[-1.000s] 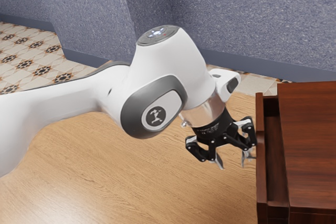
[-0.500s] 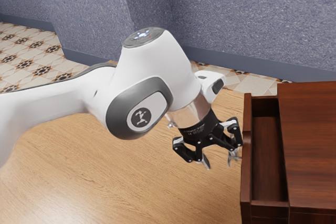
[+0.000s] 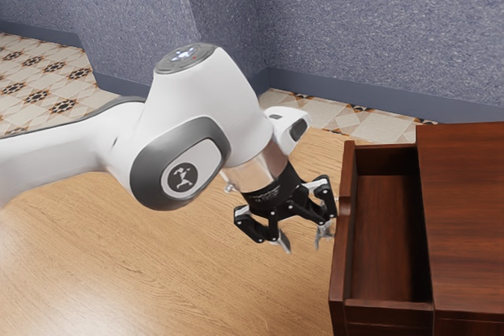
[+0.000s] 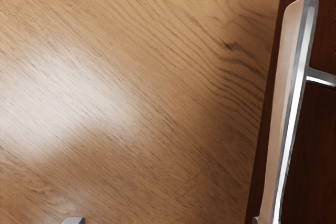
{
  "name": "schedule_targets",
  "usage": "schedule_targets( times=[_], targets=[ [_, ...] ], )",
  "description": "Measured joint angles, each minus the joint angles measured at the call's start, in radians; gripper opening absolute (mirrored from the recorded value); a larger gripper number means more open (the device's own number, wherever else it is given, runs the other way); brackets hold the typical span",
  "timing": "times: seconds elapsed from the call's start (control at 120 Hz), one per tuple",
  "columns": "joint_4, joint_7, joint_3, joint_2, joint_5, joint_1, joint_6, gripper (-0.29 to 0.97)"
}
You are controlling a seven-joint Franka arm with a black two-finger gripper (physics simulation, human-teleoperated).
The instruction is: Pull the drawer handle with one arm to open the drawer
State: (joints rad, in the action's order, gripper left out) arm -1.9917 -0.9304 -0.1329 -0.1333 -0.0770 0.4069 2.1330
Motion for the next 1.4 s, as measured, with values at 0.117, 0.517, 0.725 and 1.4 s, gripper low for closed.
schedule_targets(
  times=[0.117,0.517,0.725,1.4],
  targets=[
    [-0.030,-0.002,-0.001,-0.025,0.006,-0.013,0.002,0.38],
    [-0.100,-0.006,-0.003,-0.093,0.013,-0.042,0.006,0.38],
    [-0.135,-0.012,-0.005,-0.129,0.023,-0.054,0.012,0.37],
    [-0.160,-0.018,-0.006,-0.154,0.036,-0.068,0.017,0.43]
  ],
)
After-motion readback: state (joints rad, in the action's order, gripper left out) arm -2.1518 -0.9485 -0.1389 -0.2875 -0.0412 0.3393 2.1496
